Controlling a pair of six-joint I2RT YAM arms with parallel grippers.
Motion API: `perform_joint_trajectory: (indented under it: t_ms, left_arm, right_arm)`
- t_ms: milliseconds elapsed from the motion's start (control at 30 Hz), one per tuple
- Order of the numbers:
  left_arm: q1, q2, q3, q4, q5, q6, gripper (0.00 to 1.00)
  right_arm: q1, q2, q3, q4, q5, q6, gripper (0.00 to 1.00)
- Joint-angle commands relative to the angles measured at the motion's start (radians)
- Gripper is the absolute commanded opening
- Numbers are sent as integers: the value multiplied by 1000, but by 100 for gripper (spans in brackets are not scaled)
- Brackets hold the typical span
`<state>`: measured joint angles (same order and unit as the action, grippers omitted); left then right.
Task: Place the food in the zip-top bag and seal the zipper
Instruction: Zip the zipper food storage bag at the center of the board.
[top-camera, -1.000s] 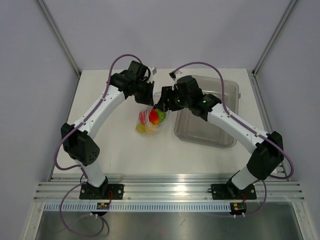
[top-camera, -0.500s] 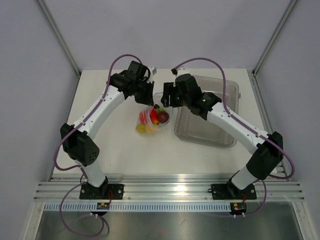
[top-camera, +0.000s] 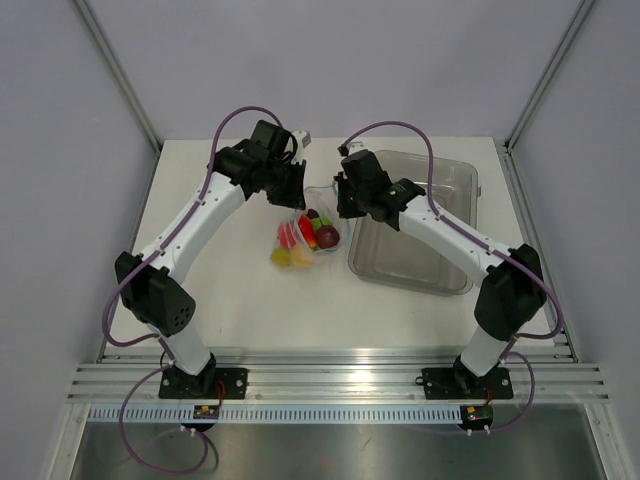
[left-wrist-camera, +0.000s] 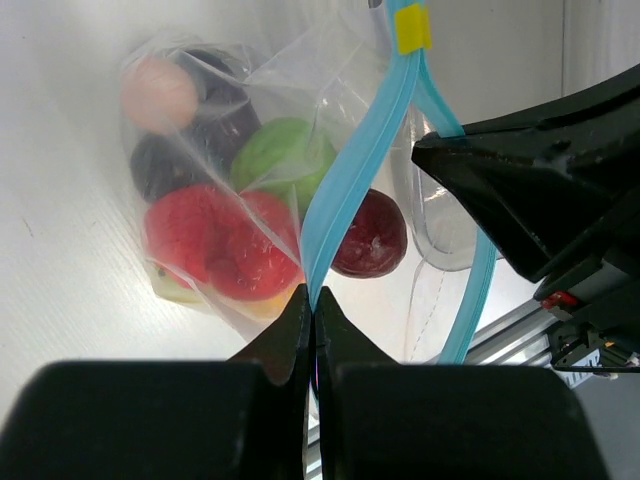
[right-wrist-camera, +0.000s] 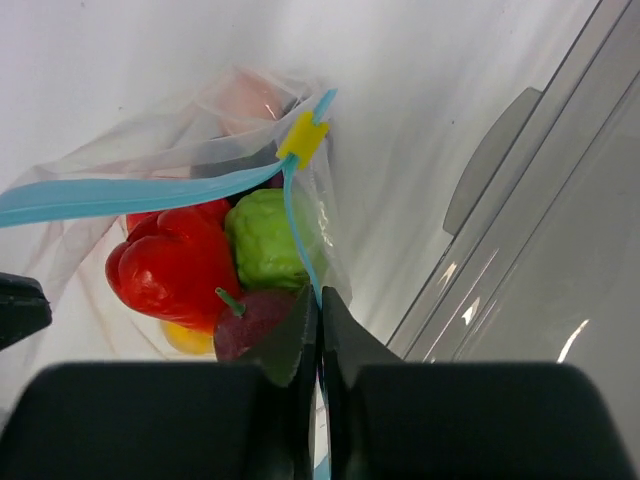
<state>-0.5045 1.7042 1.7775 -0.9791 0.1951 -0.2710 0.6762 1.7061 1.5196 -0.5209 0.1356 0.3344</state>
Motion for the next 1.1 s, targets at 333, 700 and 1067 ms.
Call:
perform_joint_trajectory:
  t_ms: [333,700,1067]
  left_arm:
    - [-34,-141,42,43,-359,136,64]
    - [-345,-378,-256,201,-276,173,76]
    - [-370,-305,-368,355,-381,191,69]
  right_arm:
    - [-3,-172,-84,90,-70,440,0]
    - [22,-200,-177,154,-129,595,0]
    - [23,-189,-176,167,-165,606,0]
